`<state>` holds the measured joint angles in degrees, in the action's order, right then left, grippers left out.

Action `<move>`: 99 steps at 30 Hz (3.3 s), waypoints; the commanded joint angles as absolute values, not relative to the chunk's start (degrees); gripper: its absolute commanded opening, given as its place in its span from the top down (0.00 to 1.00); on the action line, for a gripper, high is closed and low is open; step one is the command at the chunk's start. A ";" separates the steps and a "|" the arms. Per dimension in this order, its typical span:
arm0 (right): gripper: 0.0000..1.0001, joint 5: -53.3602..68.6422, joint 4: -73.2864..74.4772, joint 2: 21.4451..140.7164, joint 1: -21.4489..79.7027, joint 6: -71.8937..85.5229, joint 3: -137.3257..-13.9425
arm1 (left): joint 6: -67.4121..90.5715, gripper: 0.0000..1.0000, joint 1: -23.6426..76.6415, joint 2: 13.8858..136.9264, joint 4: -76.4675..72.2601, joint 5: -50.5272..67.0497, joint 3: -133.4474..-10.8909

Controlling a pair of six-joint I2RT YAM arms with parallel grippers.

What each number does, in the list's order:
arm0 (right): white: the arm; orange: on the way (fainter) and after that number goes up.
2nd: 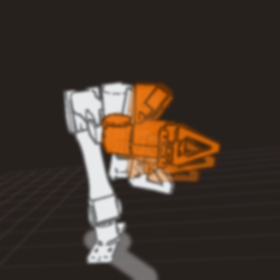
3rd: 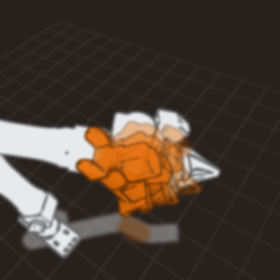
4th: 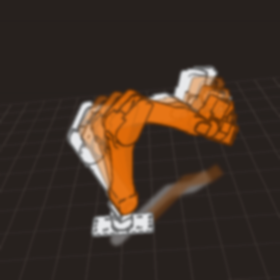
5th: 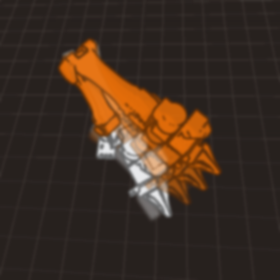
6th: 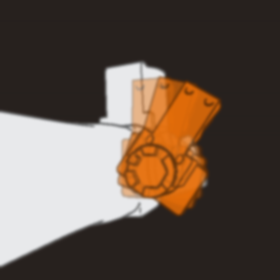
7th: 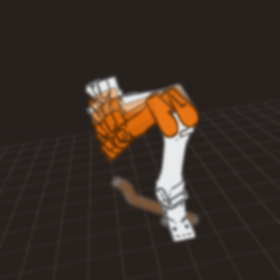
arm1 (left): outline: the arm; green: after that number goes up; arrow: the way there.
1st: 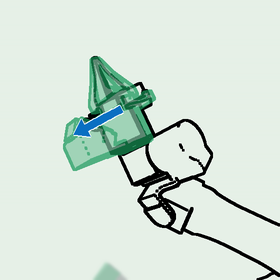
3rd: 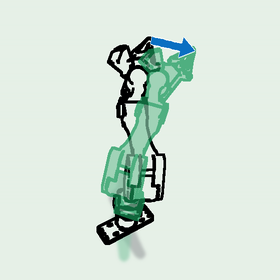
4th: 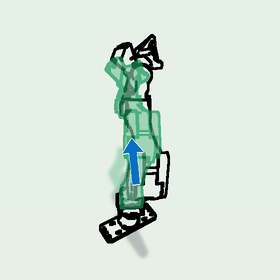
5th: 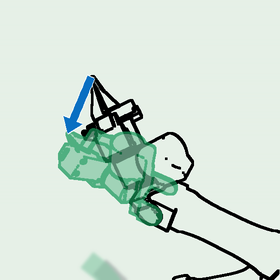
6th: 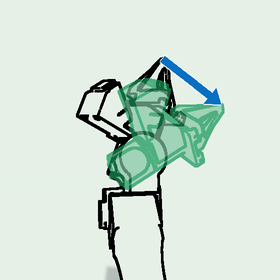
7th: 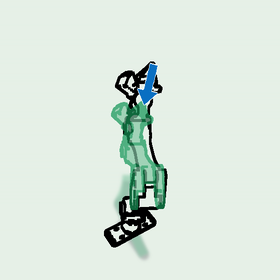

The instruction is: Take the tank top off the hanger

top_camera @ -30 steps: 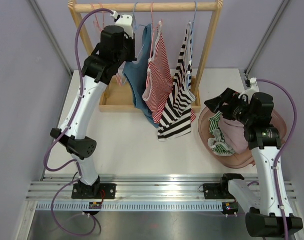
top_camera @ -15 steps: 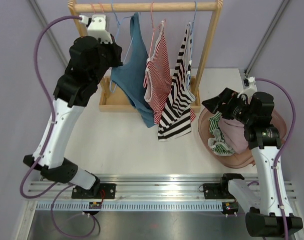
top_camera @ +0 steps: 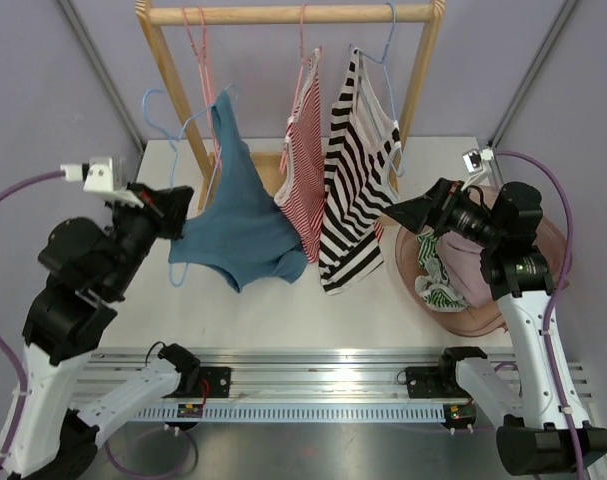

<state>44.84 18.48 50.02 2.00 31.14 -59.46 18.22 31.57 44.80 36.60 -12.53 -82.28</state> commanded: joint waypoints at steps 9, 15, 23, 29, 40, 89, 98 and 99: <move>0.01 48.62 10.90 47.82 14.40 32.78 -56.70 | 20.21 1.00 31.73 22.50 50.69 -1.18 -77.42; 0.00 38.61 0.63 47.11 26.24 39.19 -49.15 | 22.49 1.00 31.64 20.31 52.65 23.59 -70.78; 0.01 17.95 -6.76 54.66 43.32 33.58 -47.29 | 34.62 1.00 31.64 15.21 34.41 34.53 -55.65; 0.18 5.82 -11.25 61.69 48.33 30.76 -48.25 | 39.11 1.00 31.64 16.96 27.77 35.69 -50.89; 0.48 -1.13 -7.39 62.94 50.18 27.25 -49.22 | 35.78 1.00 31.64 20.03 30.76 30.77 -53.09; 1.00 37.17 13.60 52.56 41.22 33.40 -79.79 | 29.63 1.00 31.82 41.74 -46.75 23.06 -54.58; 1.00 40.78 19.50 55.37 41.22 30.95 -85.88 | 26.46 1.00 31.82 41.32 -61.34 13.90 -47.65; 1.00 40.43 19.77 54.85 41.31 30.68 -83.52 | 26.02 1.00 31.82 40.44 -61.61 12.84 -46.51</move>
<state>39.22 15.79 54.00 41.25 32.38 -86.17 28.71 31.57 43.44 -52.10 18.61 -48.58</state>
